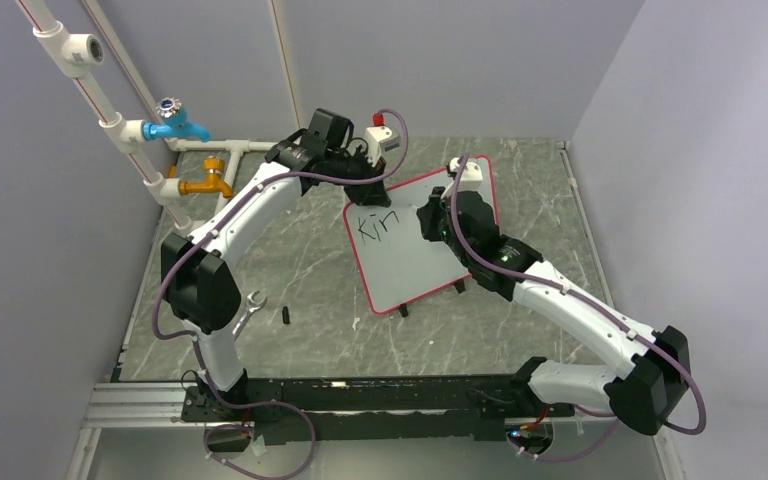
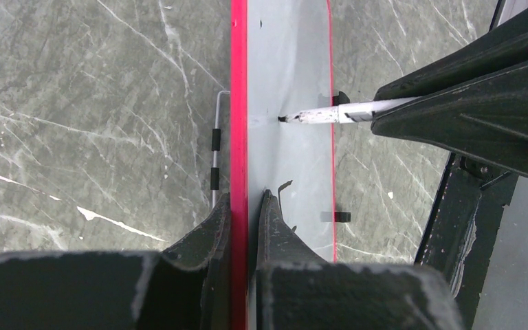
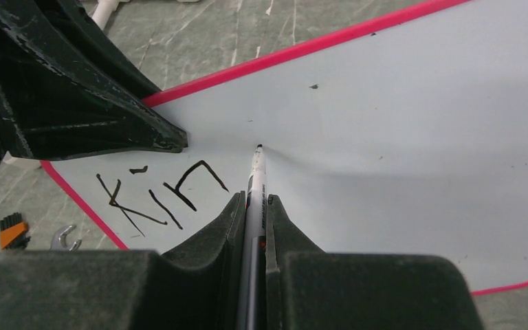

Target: Write a sentence on the whiteboard

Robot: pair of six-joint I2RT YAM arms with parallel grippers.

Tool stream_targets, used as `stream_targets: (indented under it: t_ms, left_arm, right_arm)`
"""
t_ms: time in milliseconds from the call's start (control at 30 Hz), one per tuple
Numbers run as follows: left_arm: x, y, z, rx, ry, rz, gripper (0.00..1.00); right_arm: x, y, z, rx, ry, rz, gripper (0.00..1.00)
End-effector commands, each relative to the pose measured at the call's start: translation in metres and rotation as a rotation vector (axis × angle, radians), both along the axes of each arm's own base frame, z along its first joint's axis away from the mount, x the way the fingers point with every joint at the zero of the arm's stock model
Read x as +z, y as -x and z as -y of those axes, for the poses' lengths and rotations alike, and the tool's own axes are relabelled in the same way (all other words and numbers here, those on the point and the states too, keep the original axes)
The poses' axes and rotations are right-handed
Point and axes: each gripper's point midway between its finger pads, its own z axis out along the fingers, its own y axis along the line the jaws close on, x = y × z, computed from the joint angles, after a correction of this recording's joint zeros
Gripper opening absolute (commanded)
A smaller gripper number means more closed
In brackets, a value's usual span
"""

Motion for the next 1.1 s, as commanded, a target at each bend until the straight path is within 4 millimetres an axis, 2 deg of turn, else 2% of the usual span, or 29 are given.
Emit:
stream_targets:
  t_ms: [0, 300, 733, 900, 1067]
  left_arm:
    - [-0.061, -0.006, -0.034, 0.049, -0.275, 0.007, 0.00]
    - [-0.061, -0.005, -0.033, 0.046, -0.275, 0.008, 0.00]
    - [-0.061, -0.005, -0.034, 0.048, -0.276, 0.008, 0.00]
    - [-0.061, -0.005, -0.034, 0.048, -0.277, 0.008, 0.00]
    - [-0.060, -0.005, -0.034, 0.047, -0.276, 0.010, 0.00]
  right_arm:
    - [0.033, -0.009, -0.014, 0.039, -0.063, 0.074, 0.00]
    - [0.022, -0.005, -0.023, 0.079, -0.073, 0.039, 0.00]
    - [-0.021, 0.013, -0.018, 0.090, -0.077, -0.066, 0.00]
    - [-0.023, 0.013, -0.012, 0.059, -0.064, -0.071, 0.00]
    - [-0.014, 0.006, -0.007, 0.023, -0.046, -0.053, 0.00]
